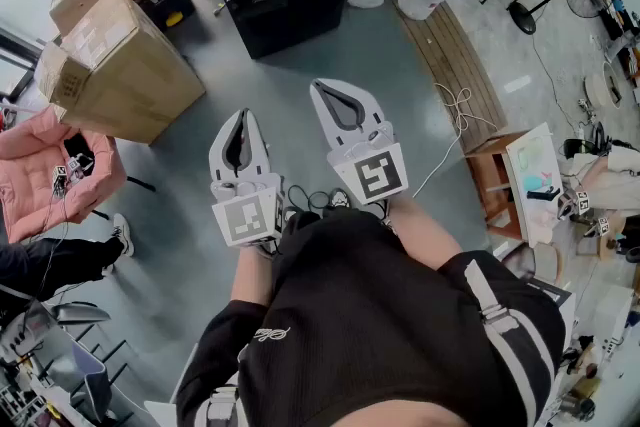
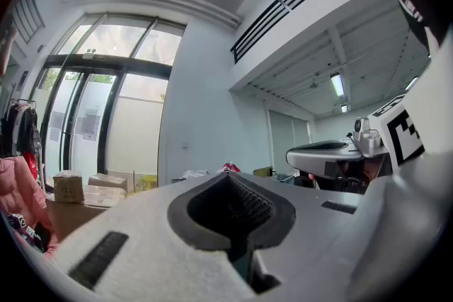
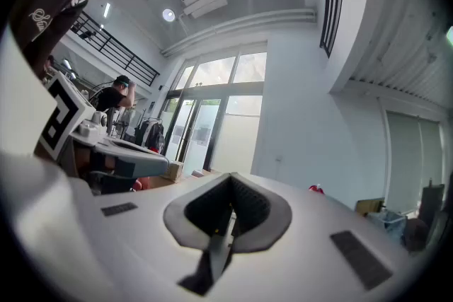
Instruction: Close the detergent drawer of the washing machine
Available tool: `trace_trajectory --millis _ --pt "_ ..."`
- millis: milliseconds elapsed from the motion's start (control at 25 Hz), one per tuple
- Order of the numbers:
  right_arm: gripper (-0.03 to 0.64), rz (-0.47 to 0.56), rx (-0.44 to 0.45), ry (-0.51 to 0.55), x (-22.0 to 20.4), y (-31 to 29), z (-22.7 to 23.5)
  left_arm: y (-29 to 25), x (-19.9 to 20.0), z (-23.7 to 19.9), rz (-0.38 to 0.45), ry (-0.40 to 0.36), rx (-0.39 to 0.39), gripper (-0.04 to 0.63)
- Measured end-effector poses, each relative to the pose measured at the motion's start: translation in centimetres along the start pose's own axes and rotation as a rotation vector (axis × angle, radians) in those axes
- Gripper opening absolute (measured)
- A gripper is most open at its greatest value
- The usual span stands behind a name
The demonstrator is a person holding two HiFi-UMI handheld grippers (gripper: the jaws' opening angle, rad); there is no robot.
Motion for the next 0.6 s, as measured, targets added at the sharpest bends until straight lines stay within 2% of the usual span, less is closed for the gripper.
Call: trace_trajectory --millis 160,280,320,360,400,480,600 --pt "0.005 -0.002 0.003 -0.005 0.0 0.6 -0.2 0.3 -0.3 0.6 -0.001 0.024 -0.015 0.006" --pt "0.006 -0.009 0.004 0.006 -0.1 1.0 0.3 0.0 -0.5 1.4 -0.015 0.014 -0.066 0.009" --pt "0.006 -0.012 0.005 0.009 -0.2 1.2 0.4 0.0 -0.7 1.7 -0.025 0.01 -0.089 0.032" --pt "0.008 -0.016 0.011 0.01 -0.3 1.3 0.4 0.0 -1.1 2.0 -0.036 0.015 -0.11 0.147" --pt "0.058 -0.023 0.024 0.009 -0.5 1.5 0.4 0.1 -1.4 2.1 -0.045 0.028 -0.123 0.218" --pt "0.19 -0.045 0.053 0.003 -1.2 2.0 0.4 0.6 -2.0 1.8 -0.057 0.058 -0.134 0.26" --pt "0.228 -0.091 0.084 0.012 -2.3 3.0 0.4 2.1 -3.2 0.8 -0.099 0.072 -0.132 0.27"
Point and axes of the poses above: the fingertips, and each gripper's own axes: y backward along the fingers, z to its right, x out of its top, the point moved 3 cm from there along y, backward along the fingers, and after that the axes turned 8 degrees about z, right-handed, at the moved point
